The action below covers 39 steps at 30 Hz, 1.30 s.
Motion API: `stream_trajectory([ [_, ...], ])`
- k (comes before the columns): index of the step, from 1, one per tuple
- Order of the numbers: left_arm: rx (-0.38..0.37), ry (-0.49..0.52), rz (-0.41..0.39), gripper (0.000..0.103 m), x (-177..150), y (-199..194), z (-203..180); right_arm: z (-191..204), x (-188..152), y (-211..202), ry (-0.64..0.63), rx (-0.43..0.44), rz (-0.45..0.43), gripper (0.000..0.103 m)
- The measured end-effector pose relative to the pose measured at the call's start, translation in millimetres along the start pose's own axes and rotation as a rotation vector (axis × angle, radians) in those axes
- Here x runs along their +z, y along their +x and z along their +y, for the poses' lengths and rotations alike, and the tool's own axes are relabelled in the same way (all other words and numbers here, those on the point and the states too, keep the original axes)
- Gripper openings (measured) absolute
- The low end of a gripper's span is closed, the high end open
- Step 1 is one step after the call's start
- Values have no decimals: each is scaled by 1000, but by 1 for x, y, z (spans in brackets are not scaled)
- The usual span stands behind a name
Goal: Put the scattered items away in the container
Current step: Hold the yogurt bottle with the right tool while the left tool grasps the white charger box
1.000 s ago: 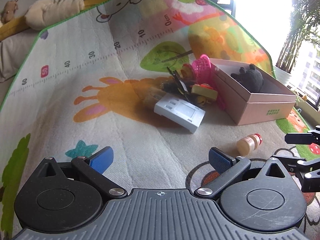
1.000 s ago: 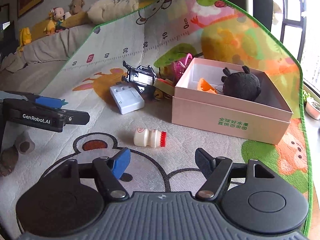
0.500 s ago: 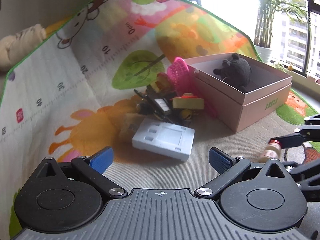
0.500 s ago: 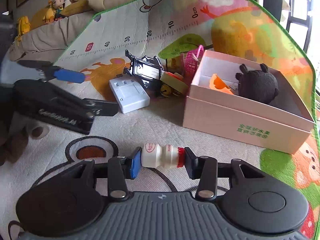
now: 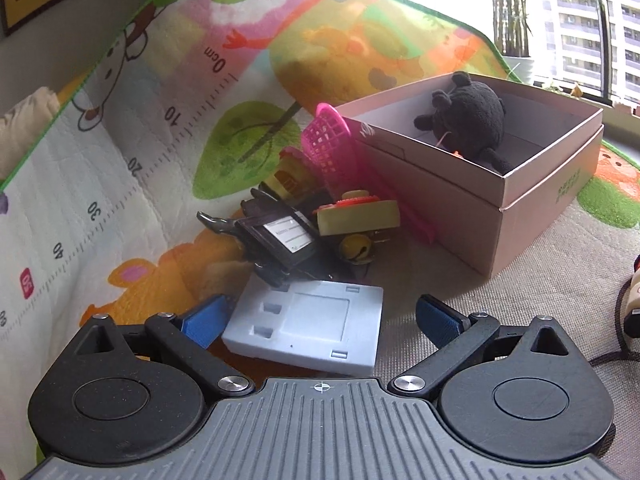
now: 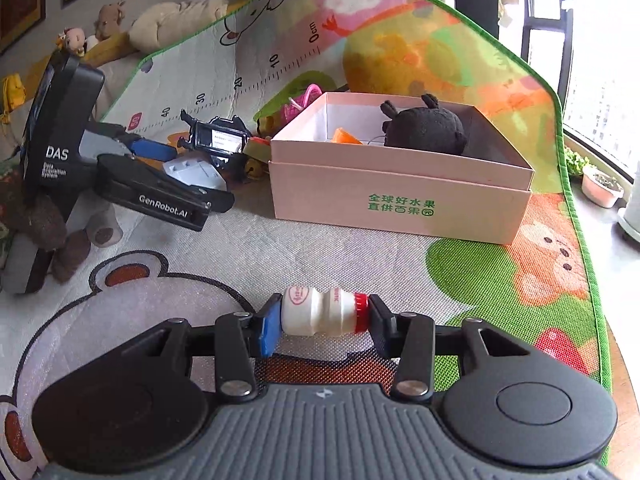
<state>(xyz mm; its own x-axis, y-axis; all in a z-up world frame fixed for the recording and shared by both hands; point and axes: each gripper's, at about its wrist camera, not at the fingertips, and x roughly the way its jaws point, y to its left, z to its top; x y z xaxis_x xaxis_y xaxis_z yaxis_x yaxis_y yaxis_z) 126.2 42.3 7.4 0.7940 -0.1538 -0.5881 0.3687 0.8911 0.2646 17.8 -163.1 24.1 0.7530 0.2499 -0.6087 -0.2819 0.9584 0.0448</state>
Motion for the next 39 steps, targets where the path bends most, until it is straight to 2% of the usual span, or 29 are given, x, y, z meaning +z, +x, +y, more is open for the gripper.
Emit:
stream_trajectory([
  [1,7,-5,1,86,0,-2,0,-1,0,0,3,6,0,45],
  [6,-15,-35,16,86,-5,-20,0,-1,-1,-1,17,27,-6,50],
  [13,-123,-65,71,86,-25,-69,-21,-2,-3,-4,21,33,-18,56],
  [14,-135,-73,73,84,-29,-75,-24,-1,-2,-4,19,33,-17,56],
  [18,-135,-110,71,82,-39,-91,-35,1,-2,-4,6,34,-11,58],
  [22,-176,-136,60,85,-43,-102,-41,4,-2,-5,-12,23,-5,62],
  [27,-279,-142,53,94,-45,-112,-51,4,-8,-11,-42,-2,3,66],
  [29,-266,-139,43,96,-47,-116,-55,1,-11,-13,-39,-2,2,67],
  [33,-176,-105,14,100,-49,-120,-61,-1,-13,-13,-30,2,2,68],
  [39,-118,-28,-1,101,-46,-103,-44,2,-15,-14,-49,6,-1,73],
])
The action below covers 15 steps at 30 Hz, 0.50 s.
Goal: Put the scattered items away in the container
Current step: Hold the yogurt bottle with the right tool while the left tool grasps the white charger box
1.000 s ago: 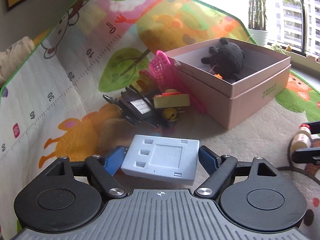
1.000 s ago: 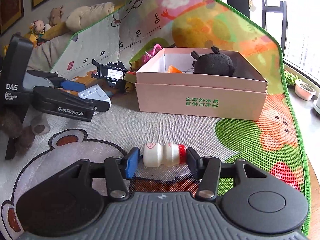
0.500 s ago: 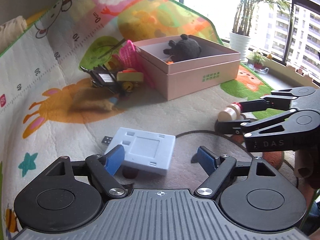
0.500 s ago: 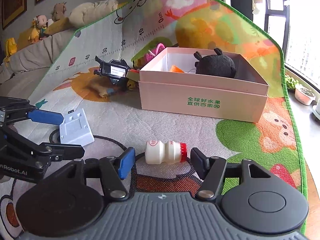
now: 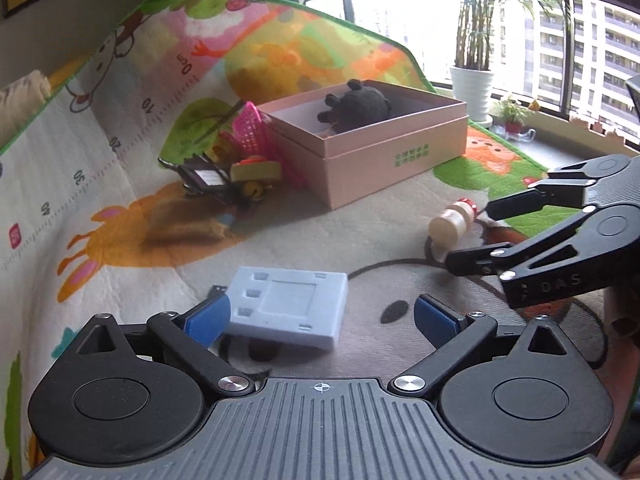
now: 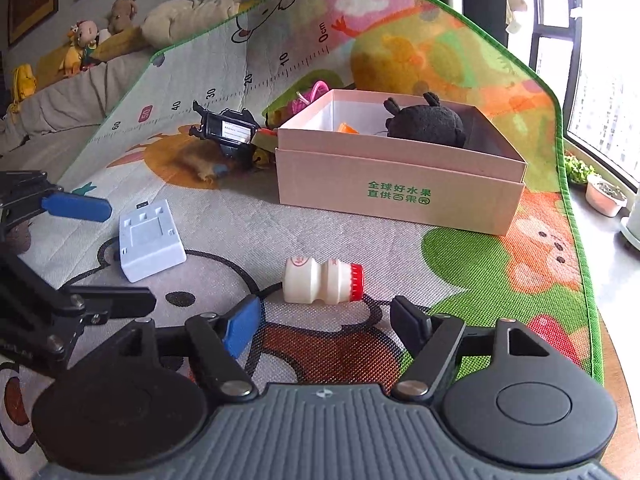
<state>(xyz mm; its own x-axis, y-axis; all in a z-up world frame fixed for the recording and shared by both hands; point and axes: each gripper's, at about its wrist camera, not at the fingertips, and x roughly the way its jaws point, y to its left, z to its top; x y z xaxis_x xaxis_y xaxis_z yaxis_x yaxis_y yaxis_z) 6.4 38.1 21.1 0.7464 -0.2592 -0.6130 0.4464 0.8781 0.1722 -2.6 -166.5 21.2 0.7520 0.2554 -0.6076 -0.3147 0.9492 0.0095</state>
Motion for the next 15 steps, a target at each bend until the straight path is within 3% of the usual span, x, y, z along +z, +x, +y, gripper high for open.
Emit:
stream_trajectory([
  [5,15,-59,64,101,5,19,26,1,0,0,-6,-4,0,76],
  [12,-202,-200,95,102,-8,8,13,5,4,1,-34,-9,4,77],
  [15,-221,-203,80,102,-9,2,3,9,8,2,-72,-15,-8,76],
])
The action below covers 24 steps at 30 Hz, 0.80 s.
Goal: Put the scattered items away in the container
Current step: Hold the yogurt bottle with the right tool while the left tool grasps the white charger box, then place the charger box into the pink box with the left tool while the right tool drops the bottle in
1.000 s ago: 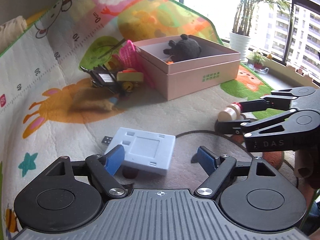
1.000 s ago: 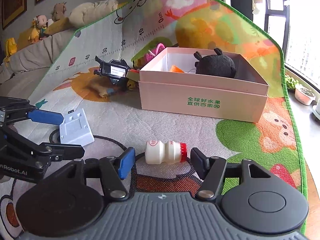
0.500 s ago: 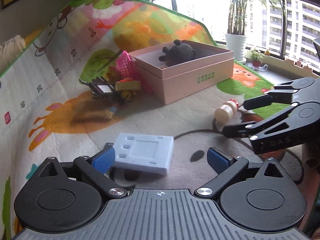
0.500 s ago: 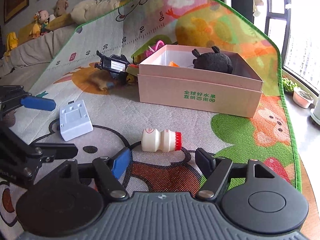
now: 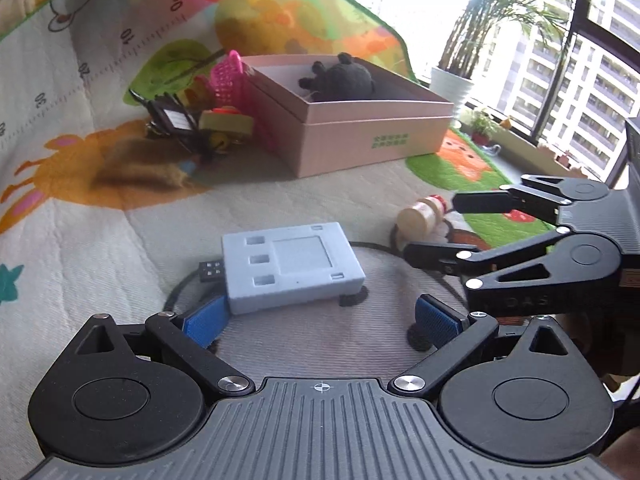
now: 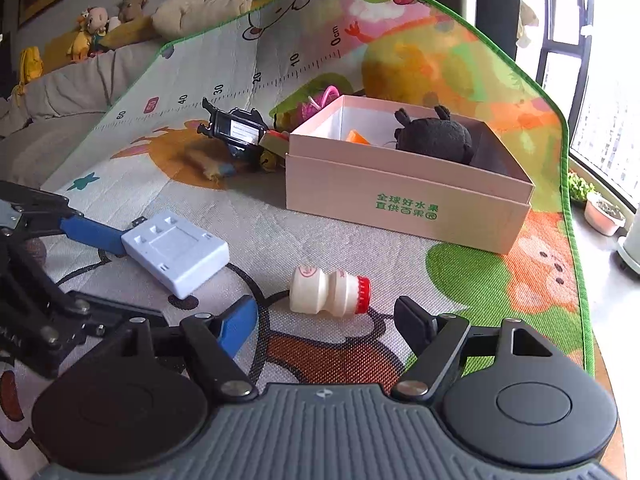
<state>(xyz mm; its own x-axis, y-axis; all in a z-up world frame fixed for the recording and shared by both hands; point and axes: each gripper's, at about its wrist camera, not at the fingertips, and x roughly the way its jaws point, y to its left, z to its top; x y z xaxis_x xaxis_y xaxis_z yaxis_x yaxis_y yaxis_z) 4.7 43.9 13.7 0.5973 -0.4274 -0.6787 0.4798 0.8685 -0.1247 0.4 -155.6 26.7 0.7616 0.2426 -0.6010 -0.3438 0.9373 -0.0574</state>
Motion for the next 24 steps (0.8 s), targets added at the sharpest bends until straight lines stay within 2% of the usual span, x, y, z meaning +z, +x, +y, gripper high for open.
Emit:
stream_trajectory([
  [2,51,9,-20,102,-1,-3,-3,-1,4,5,-7,-5,5,75],
  [3,87,8,-32,102,0,-4,-3,-2,5,8,-6,-1,13,67],
  [4,119,-4,-45,102,1,-5,-2,-3,7,11,-1,15,21,52],
  [6,169,-37,-71,103,4,-5,1,-5,9,12,9,34,21,43],
  [9,199,-56,-91,103,10,0,0,-6,7,12,21,24,15,43],
  [14,196,-91,-53,103,18,18,-3,-13,3,8,60,27,9,43],
  [18,259,-85,-24,103,19,30,-7,-14,2,7,71,30,1,43],
  [24,268,-81,-32,103,16,32,-6,-10,3,9,57,26,9,43],
])
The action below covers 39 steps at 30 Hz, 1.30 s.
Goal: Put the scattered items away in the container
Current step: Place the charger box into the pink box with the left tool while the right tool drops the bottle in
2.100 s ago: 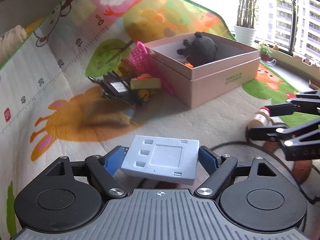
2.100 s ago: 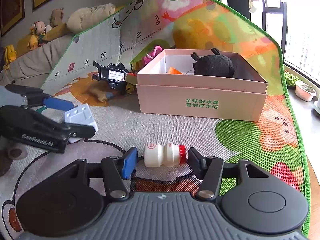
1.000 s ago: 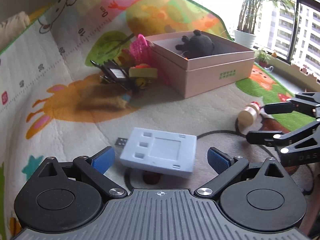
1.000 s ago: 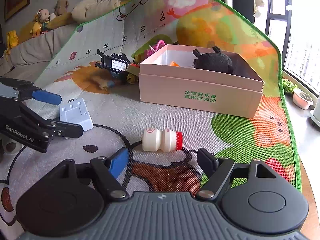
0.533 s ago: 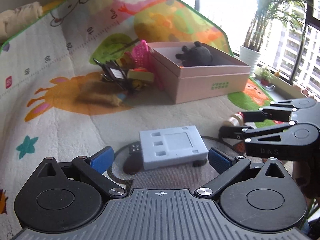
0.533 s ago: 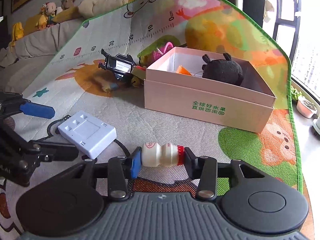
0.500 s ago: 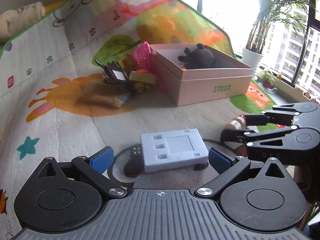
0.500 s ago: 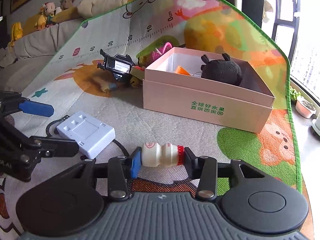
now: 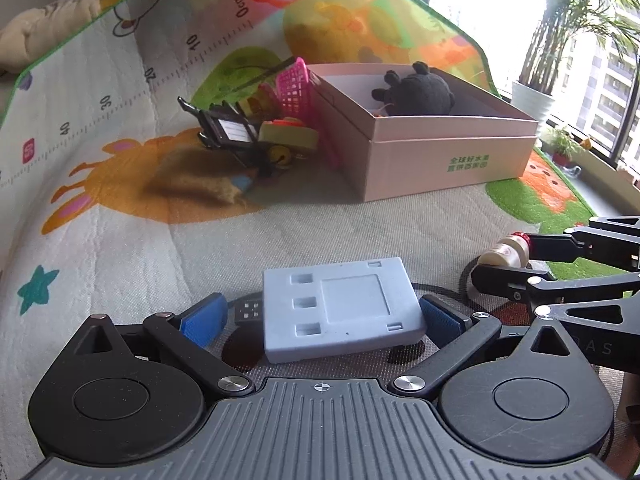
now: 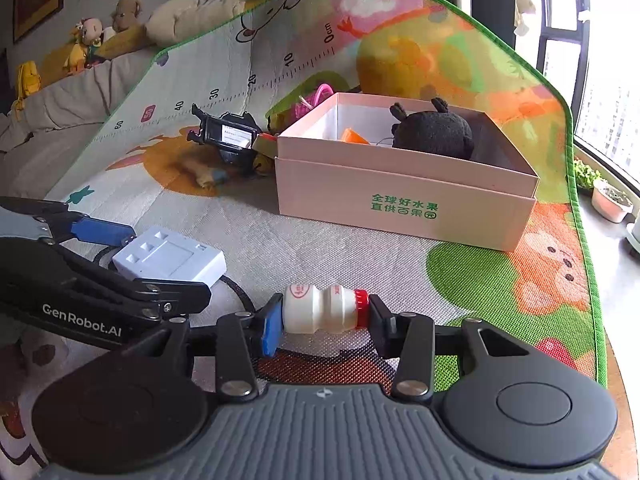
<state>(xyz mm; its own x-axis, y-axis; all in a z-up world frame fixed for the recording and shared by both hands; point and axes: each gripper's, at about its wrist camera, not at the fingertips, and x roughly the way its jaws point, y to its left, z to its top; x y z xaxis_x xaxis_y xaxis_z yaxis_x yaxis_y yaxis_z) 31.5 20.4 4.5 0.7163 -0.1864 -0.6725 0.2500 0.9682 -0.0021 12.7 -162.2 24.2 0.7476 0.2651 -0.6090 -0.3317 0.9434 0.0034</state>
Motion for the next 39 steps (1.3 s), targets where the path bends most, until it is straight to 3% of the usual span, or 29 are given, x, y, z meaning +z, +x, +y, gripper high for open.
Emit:
stream_trajectory([
  [3,-7,24,-5,97,0,-2,-2,0,-1,-3,2,-16,1,43],
  [17,-107,128,-44,97,-1,-31,-20,-11,1,-34,8,-42,5,43],
  [27,-168,253,-139,97,37,-39,-47,-31,15,-63,7,-18,-21,43],
  [33,-224,292,-235,97,73,-38,-50,-60,51,-77,97,17,-45,43],
  [39,-204,256,-401,97,133,-10,-47,-77,131,-59,102,5,-169,45],
])
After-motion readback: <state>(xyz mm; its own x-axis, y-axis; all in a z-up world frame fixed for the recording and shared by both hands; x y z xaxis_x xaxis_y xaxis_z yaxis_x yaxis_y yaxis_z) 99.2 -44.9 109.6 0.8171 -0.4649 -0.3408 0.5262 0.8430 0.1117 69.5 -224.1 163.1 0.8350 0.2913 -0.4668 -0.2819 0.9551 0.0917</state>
